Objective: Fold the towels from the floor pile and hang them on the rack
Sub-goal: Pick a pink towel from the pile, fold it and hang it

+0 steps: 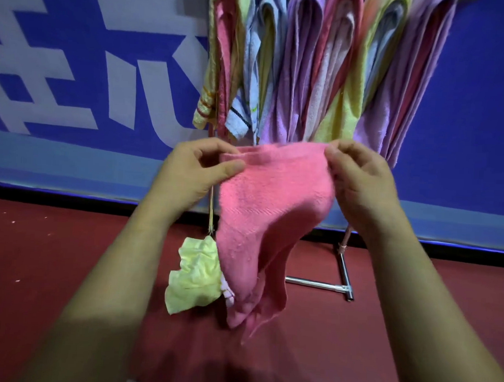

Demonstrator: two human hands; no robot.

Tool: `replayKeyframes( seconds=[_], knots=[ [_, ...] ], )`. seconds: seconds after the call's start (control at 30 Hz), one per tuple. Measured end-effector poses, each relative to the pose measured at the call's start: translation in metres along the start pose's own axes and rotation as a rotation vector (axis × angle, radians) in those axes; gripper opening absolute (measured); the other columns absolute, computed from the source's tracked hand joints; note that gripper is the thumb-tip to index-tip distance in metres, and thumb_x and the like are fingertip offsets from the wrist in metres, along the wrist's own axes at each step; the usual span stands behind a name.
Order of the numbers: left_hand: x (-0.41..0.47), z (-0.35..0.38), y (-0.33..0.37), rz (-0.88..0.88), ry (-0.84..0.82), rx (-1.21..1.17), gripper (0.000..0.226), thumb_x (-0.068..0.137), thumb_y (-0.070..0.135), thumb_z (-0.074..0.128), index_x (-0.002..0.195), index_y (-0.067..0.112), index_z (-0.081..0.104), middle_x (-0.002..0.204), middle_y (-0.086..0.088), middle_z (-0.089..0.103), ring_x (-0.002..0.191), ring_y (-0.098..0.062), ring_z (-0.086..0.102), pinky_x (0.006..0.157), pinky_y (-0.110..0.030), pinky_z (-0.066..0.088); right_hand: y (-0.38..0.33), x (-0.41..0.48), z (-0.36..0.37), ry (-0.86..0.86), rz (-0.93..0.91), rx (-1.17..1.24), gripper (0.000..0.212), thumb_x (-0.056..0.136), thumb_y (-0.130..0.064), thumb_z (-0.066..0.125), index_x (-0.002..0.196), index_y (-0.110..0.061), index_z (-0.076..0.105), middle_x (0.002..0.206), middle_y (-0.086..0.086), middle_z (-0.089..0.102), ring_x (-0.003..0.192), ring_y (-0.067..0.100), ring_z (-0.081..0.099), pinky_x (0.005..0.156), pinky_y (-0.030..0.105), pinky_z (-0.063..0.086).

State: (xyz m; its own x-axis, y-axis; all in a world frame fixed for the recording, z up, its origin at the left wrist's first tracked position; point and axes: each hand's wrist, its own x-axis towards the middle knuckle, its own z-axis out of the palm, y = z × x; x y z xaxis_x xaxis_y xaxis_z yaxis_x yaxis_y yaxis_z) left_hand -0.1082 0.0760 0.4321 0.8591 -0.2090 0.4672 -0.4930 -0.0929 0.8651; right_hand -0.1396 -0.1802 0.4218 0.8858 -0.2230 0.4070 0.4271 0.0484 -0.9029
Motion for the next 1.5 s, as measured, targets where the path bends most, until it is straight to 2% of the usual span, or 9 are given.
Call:
replayKeyframes(
  seconds=[0.1, 0.33, 0.53, 0.63, 0.83, 0.93, 1.07, 1.27, 1.5],
  knots=[
    [-0.002, 0.003, -0.006, 0.032, 0.135, 0.163, 0.020, 0.083, 0.011, 0.077, 0.085, 0.031, 0.075, 0.080, 0.017, 0.075, 0.078, 0.003, 0.066, 0.079, -0.020, 0.051, 0.016, -0.005, -0.003, 0.081, -0.015, -0.210, 0.012, 0.096, -0.022, 0.062, 0.089, -0.016, 0.068, 0.074, -0.003, 0.059, 0.070, 0.009, 0.050, 0.069, 0.031, 0.041],
    [-0.001, -0.003, -0.006, 0.049, 0.062, 0.313, 0.035, 0.085, 0.022, 0.077, 0.117, 0.036, 0.070, 0.084, 0.018, 0.070, 0.085, -0.002, 0.065, 0.089, -0.022, 0.052, 0.013, -0.006, -0.006, 0.022, 0.071, 0.187, 0.011, 0.101, -0.009, 0.055, 0.097, -0.006, 0.065, 0.080, 0.005, 0.067, 0.072, 0.014, 0.061, 0.070, 0.025, 0.049],
    [-0.004, -0.002, -0.016, 0.017, 0.083, 0.424, 0.005, 0.089, 0.031, 0.067, 0.085, 0.032, 0.067, 0.077, 0.013, 0.068, 0.077, -0.020, 0.064, 0.078, -0.040, 0.052, 0.028, -0.006, -0.009, -0.029, 0.124, 0.047, 0.011, 0.080, -0.023, 0.082, 0.085, -0.017, 0.075, 0.085, 0.015, 0.063, 0.090, 0.028, 0.054, 0.087, 0.045, 0.043],
    [-0.003, -0.004, -0.018, 0.003, 0.040, 0.360, 0.010, 0.085, 0.041, 0.063, 0.088, 0.032, 0.067, 0.080, 0.010, 0.069, 0.077, -0.024, 0.064, 0.082, -0.051, 0.054, 0.027, -0.005, -0.014, -0.030, 0.116, 0.013, 0.006, 0.086, -0.008, 0.075, 0.087, -0.014, 0.073, 0.080, 0.006, 0.071, 0.088, 0.025, 0.062, 0.090, 0.043, 0.049],
    [-0.003, -0.005, -0.019, 0.012, -0.181, 0.267, 0.020, 0.090, 0.018, 0.072, 0.105, 0.031, 0.072, 0.095, 0.007, 0.073, 0.087, -0.006, 0.065, 0.091, -0.036, 0.054, 0.031, -0.001, -0.017, 0.073, 0.007, -0.108, 0.012, 0.095, -0.008, 0.067, 0.087, -0.016, 0.065, 0.071, -0.008, 0.068, 0.073, 0.009, 0.062, 0.078, 0.030, 0.055],
    [-0.005, -0.005, -0.012, 0.060, -0.248, 0.178, 0.031, 0.092, 0.011, 0.066, 0.117, 0.029, 0.067, 0.083, 0.011, 0.059, 0.075, -0.005, 0.052, 0.075, -0.022, 0.046, 0.031, 0.000, -0.017, 0.055, -0.020, -0.118, 0.010, 0.095, -0.007, 0.066, 0.096, -0.017, 0.067, 0.074, -0.001, 0.067, 0.073, 0.011, 0.060, 0.080, 0.033, 0.053],
    [-0.012, 0.000, 0.000, 0.048, -0.339, 0.175, 0.024, 0.093, -0.006, 0.058, 0.096, 0.014, 0.069, 0.079, 0.015, 0.063, 0.063, 0.003, 0.052, 0.063, -0.009, 0.040, 0.036, 0.002, -0.020, 0.025, 0.032, -0.143, 0.022, 0.095, -0.004, 0.065, 0.116, -0.012, 0.068, 0.091, 0.011, 0.066, 0.085, 0.016, 0.062, 0.083, 0.030, 0.055],
    [-0.020, -0.002, 0.010, -0.036, -0.528, 0.116, 0.034, 0.090, -0.007, 0.048, 0.108, 0.011, 0.070, 0.094, 0.009, 0.073, 0.085, -0.004, 0.067, 0.080, -0.017, 0.051, 0.037, -0.003, -0.020, 0.025, 0.077, -0.184, 0.013, 0.097, -0.003, 0.062, 0.106, -0.002, 0.071, 0.094, 0.009, 0.074, 0.088, 0.017, 0.066, 0.086, 0.034, 0.058],
    [-0.021, 0.006, 0.012, 0.126, -0.430, 0.279, 0.013, 0.088, 0.014, 0.072, 0.097, 0.022, 0.077, 0.089, 0.010, 0.067, 0.087, -0.005, 0.063, 0.086, -0.022, 0.048, 0.037, -0.005, -0.018, 0.015, 0.073, -0.192, 0.010, 0.094, -0.003, 0.065, 0.102, -0.003, 0.072, 0.084, -0.003, 0.075, 0.079, 0.007, 0.068, 0.073, 0.020, 0.055]
  ],
)
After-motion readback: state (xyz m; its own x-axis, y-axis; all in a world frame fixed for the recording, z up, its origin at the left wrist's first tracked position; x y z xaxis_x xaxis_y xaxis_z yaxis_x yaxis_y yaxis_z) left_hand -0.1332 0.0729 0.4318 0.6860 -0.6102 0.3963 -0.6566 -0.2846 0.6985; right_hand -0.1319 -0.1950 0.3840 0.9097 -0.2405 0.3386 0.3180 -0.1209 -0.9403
